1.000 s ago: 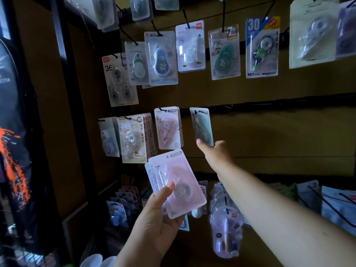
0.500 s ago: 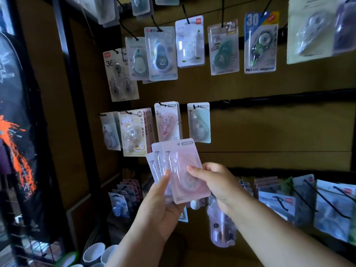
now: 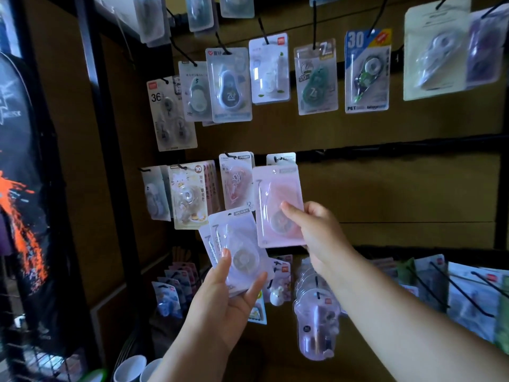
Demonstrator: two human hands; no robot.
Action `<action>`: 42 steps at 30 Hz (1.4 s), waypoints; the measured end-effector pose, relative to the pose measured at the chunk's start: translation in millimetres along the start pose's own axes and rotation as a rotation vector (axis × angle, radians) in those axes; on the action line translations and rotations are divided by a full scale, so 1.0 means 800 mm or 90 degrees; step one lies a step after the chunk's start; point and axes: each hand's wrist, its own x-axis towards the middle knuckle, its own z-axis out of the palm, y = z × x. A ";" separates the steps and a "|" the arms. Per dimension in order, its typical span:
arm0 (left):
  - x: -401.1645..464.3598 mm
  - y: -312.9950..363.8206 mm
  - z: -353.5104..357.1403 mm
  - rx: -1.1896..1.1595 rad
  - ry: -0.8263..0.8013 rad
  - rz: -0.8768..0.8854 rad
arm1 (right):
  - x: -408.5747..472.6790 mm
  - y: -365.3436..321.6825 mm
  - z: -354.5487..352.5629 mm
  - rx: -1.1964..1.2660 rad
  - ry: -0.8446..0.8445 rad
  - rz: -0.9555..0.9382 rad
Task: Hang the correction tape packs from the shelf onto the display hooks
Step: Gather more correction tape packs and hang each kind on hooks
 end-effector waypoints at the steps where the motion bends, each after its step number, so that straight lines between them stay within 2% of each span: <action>1: 0.001 0.000 -0.001 -0.001 0.003 -0.001 | 0.006 -0.006 0.002 0.003 0.010 -0.007; 15: 0.003 0.001 -0.006 -0.012 -0.005 -0.024 | 0.057 -0.012 0.025 -0.024 0.093 0.003; 28: 0.008 -0.003 -0.009 -0.015 -0.004 -0.031 | 0.128 0.001 0.026 -0.181 0.150 0.129; 37: 0.007 -0.007 -0.012 0.001 -0.019 -0.020 | 0.082 0.028 0.014 -0.150 0.122 0.230; 42: 0.006 -0.008 -0.008 0.007 -0.039 -0.006 | 0.016 0.039 0.016 -0.085 -0.023 0.258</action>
